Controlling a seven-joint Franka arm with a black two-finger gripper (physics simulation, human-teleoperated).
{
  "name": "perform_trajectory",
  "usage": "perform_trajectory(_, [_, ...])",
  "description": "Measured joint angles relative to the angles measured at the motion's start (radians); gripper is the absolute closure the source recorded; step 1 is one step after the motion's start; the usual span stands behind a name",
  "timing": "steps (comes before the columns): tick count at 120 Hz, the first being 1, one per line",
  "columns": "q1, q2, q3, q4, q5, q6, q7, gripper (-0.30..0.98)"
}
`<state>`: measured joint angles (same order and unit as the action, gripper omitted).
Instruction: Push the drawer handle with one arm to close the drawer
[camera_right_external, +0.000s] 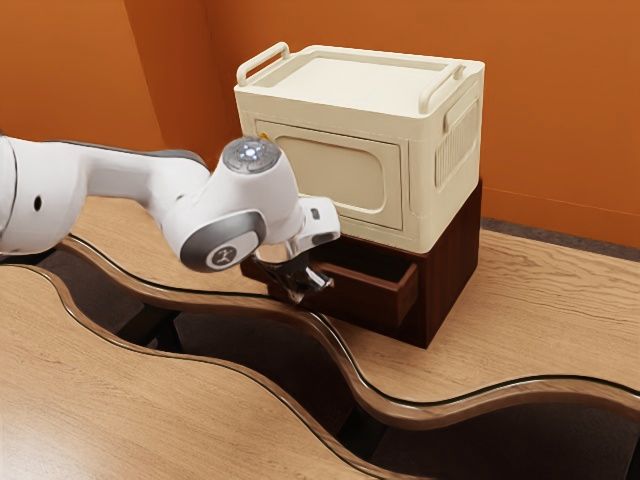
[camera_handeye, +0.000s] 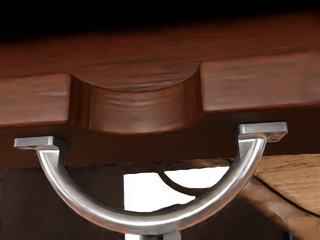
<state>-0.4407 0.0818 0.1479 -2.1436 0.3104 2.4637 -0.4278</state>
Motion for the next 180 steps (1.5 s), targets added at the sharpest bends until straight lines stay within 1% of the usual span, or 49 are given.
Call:
perform_trajectory(69, [0.013,0.119,0.001,0.123,0.065,0.068,-0.006,0.78])
perform_trajectory(108, [0.037,0.162,0.001,0.148,0.117,0.119,-0.007,0.79])
perform_trajectory(118, [0.035,0.122,0.001,0.133,0.118,0.070,-0.009,0.79])
perform_trajectory(126, [0.012,0.061,0.001,0.129,0.106,-0.005,-0.009,0.79])
perform_trajectory(150, [-0.042,-0.139,0.001,0.123,0.006,-0.297,-0.011,0.79])
perform_trajectory(165, [-0.019,-0.260,-0.002,0.115,-0.074,-0.467,-0.012,0.50])
perform_trajectory(172, [-0.017,-0.284,-0.007,0.115,-0.097,-0.522,-0.016,0.38])
perform_trajectory(180, [-0.018,-0.293,-0.009,0.114,-0.113,-0.568,-0.020,0.28])
